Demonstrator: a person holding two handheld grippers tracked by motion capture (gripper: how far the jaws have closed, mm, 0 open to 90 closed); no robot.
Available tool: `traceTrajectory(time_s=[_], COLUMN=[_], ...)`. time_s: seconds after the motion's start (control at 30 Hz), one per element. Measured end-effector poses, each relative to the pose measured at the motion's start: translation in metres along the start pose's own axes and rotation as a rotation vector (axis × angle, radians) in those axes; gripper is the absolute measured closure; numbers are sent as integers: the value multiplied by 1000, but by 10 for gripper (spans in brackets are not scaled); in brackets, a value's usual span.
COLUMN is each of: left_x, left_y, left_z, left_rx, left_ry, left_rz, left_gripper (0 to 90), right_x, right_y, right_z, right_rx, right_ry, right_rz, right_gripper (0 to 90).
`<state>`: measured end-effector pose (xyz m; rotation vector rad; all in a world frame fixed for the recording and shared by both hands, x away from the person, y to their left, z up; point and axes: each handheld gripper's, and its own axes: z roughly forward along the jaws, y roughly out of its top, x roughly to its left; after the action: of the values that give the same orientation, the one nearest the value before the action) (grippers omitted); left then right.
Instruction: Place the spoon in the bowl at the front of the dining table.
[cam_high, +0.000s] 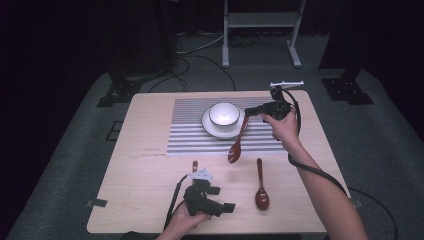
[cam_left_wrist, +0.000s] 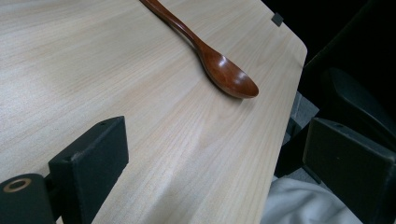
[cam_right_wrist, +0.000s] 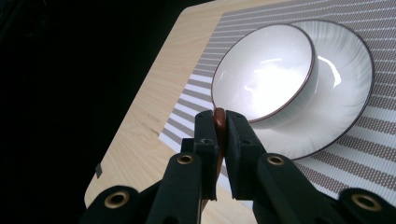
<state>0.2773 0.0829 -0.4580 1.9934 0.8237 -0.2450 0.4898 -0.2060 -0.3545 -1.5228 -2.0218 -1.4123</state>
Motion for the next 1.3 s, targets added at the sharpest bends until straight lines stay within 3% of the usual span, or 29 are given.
traceTrajectory(time_s=[0.97,1.3], left_x=[0,0], left_y=[0,-1], left_z=[0,2], left_rx=[-4,1], left_ry=[-7,-14], left_rz=[0,5], left_gripper=[56,56], right_x=[4,-6], right_y=[47,54], right_z=[1,4], right_rx=[-128,-186], right_ry=[-84,-116], right_rz=[50,88], right_gripper=[831,831])
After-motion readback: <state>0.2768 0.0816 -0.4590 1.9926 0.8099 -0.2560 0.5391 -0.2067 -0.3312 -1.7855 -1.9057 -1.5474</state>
